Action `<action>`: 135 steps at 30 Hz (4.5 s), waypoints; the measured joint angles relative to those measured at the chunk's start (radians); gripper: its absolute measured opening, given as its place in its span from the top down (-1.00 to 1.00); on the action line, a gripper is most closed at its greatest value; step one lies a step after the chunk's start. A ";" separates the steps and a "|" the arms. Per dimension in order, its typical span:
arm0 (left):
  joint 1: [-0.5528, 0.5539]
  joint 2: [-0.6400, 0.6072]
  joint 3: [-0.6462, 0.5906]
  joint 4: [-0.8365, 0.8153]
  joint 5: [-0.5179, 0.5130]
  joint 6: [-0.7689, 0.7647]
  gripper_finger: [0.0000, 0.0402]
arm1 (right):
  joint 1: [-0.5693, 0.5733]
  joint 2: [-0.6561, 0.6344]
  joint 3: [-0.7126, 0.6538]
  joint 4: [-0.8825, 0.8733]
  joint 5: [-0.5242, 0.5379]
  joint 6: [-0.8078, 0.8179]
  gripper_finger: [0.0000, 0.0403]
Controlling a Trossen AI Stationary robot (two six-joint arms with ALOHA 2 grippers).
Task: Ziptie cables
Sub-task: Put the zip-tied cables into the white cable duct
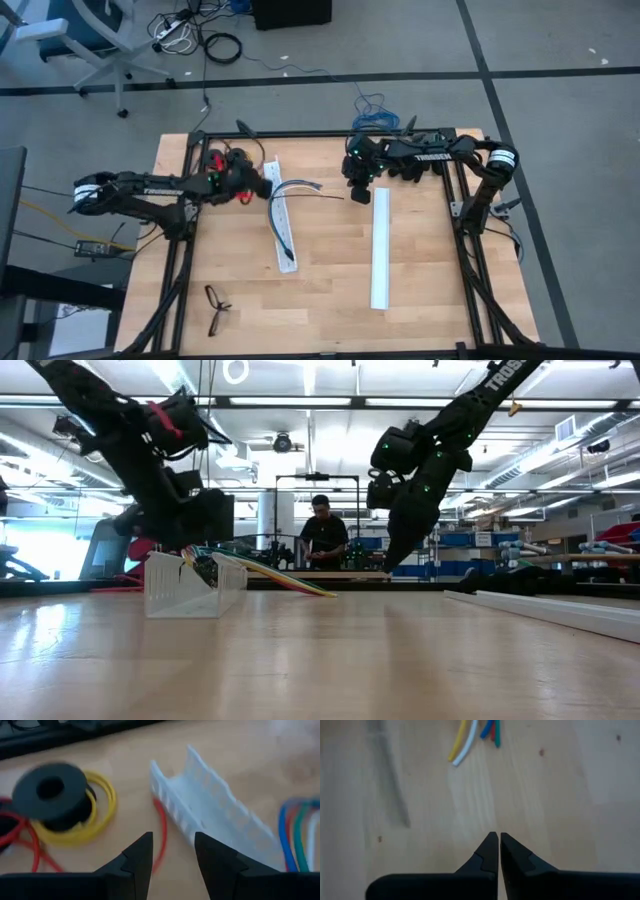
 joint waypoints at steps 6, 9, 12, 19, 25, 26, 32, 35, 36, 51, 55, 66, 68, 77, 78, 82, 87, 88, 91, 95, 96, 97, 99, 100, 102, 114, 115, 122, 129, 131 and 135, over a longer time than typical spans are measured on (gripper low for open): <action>0.180 0.109 0.000 0.119 0.136 0.084 0.22 | 0.017 0.000 0.000 0.016 0.000 0.001 0.96; 0.231 0.200 0.003 0.253 0.234 0.143 0.22 | 0.017 0.000 0.000 0.027 0.000 0.002 0.96; 0.257 0.308 0.042 0.330 0.262 0.179 0.22 | 0.017 -0.002 0.000 0.023 0.001 0.027 0.96; 0.260 0.567 0.270 0.413 0.435 0.434 0.22 | -0.003 -0.013 0.001 -0.067 0.081 0.036 1.00; 0.197 0.716 0.443 0.389 0.738 0.505 0.22 | -0.026 -0.033 0.001 -0.178 0.097 0.040 1.00; 0.180 0.719 0.450 0.385 0.748 0.510 0.22 | -0.029 -0.038 0.001 -0.197 0.099 0.046 1.00; 0.098 0.642 0.452 0.375 0.725 0.544 0.22 | -0.031 -0.086 0.001 -0.269 0.109 0.060 1.00; 0.098 0.563 0.450 0.383 0.642 0.559 0.22 | -0.027 -0.127 0.001 -0.300 0.112 0.089 1.00; 0.096 0.529 0.447 0.384 0.610 0.563 0.22 | -0.023 -0.143 0.001 -0.303 0.114 0.100 1.00; -0.127 -0.070 0.105 0.268 0.158 0.583 0.22 | 0.282 -0.633 -0.454 -0.222 0.251 0.670 1.00; -0.279 -0.154 0.076 0.180 -0.008 0.541 0.22 | 0.449 -0.699 -0.526 -0.011 0.300 0.789 1.00; -0.638 -0.149 0.070 0.031 -0.354 0.404 0.22 | 0.744 -0.410 -0.533 0.536 0.565 0.799 1.00; -0.671 -0.149 0.068 -0.020 -0.386 0.350 0.22 | 0.744 -0.324 -0.533 0.661 0.589 0.779 1.00; -0.730 -0.148 -0.103 -0.035 -0.388 0.114 0.22 | 0.649 0.009 -0.501 1.144 0.484 0.627 1.00; -0.730 -0.148 -0.117 -0.035 -0.387 0.096 0.22 | 0.636 0.025 -0.481 1.136 0.441 0.598 1.00; -0.730 -0.149 -0.133 -0.037 -0.388 0.059 0.22 | 0.590 0.052 -0.377 0.981 0.389 0.559 1.00; -0.729 -0.149 -0.133 -0.036 -0.395 0.078 0.22 | 0.551 0.045 -0.201 0.594 0.392 0.510 1.00; -0.729 -0.149 -0.133 -0.036 -0.396 0.085 0.22 | 0.548 0.045 -0.160 0.492 0.393 0.492 1.00; -0.729 -0.149 -0.133 -0.037 -0.397 0.088 0.22 | 0.541 0.045 -0.048 0.235 0.444 0.469 1.00; -0.729 -0.149 -0.133 -0.037 -0.398 0.087 0.22 | 0.534 0.043 0.053 0.029 0.587 0.470 1.00; -0.729 -0.149 -0.133 -0.037 -0.397 0.087 0.22 | 0.532 0.043 0.070 -0.004 0.610 0.470 0.99; -0.729 -0.149 -0.133 -0.037 -0.398 0.087 0.22 | 0.531 0.043 0.085 -0.028 0.626 0.470 0.98; -0.729 -0.149 -0.133 -0.037 -0.398 0.087 0.22 | 0.530 0.043 0.100 -0.046 0.629 0.468 0.95; -0.729 -0.149 -0.133 -0.037 -0.398 0.087 0.22 | 0.530 0.043 0.101 -0.047 0.628 0.466 0.92; -0.729 -0.149 -0.133 -0.037 -0.398 0.087 0.22 | 0.528 0.043 0.101 -0.056 0.622 0.465 0.84; -0.729 -0.149 -0.132 -0.037 -0.398 0.086 0.22 | 0.492 0.043 0.101 -0.075 0.522 0.474 0.01; -0.729 -0.149 -0.132 -0.037 -0.398 0.086 0.22 | 0.488 0.043 0.099 -0.062 0.497 0.455 -0.04; -0.729 -0.149 -0.132 -0.037 -0.398 0.086 0.22 | 0.458 0.043 0.053 0.060 0.442 0.402 -0.24; -0.729 -0.149 -0.132 -0.038 -0.398 0.086 0.22 | 0.408 0.051 0.004 0.141 0.333 0.403 -0.23; -0.729 -0.149 -0.132 -0.038 -0.398 0.086 0.22 | 0.402 0.064 -0.002 0.178 0.301 0.414 -0.22; -0.729 -0.145 -0.131 -0.038 -0.398 0.086 0.22 | 0.398 0.078 -0.002 0.201 0.256 0.421 -0.22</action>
